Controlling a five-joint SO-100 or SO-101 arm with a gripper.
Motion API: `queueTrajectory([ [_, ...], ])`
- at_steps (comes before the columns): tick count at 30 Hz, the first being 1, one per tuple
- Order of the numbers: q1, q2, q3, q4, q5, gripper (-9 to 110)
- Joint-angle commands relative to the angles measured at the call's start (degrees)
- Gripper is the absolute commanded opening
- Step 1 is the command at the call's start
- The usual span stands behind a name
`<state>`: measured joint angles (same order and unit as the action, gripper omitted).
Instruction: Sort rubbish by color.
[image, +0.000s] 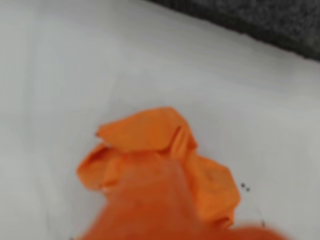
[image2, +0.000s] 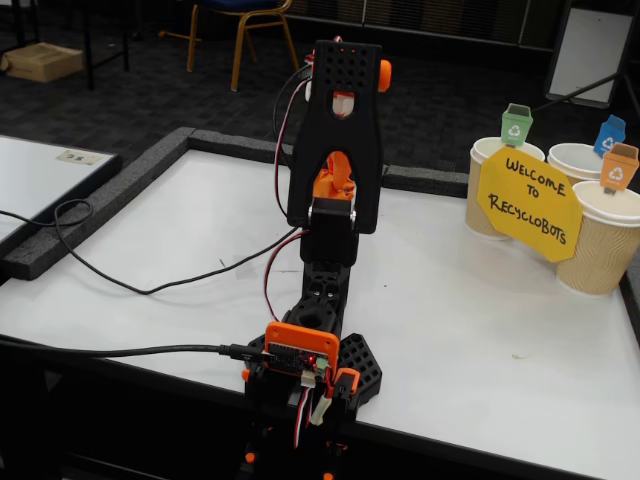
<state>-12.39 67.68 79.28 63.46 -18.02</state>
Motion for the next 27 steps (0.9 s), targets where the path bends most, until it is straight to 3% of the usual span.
queueTrajectory([
  [1,0.53,3.69,-7.91,0.88,-1.14,0],
  [27,2.46,41.04,-5.54,17.31,-0.44,0],
])
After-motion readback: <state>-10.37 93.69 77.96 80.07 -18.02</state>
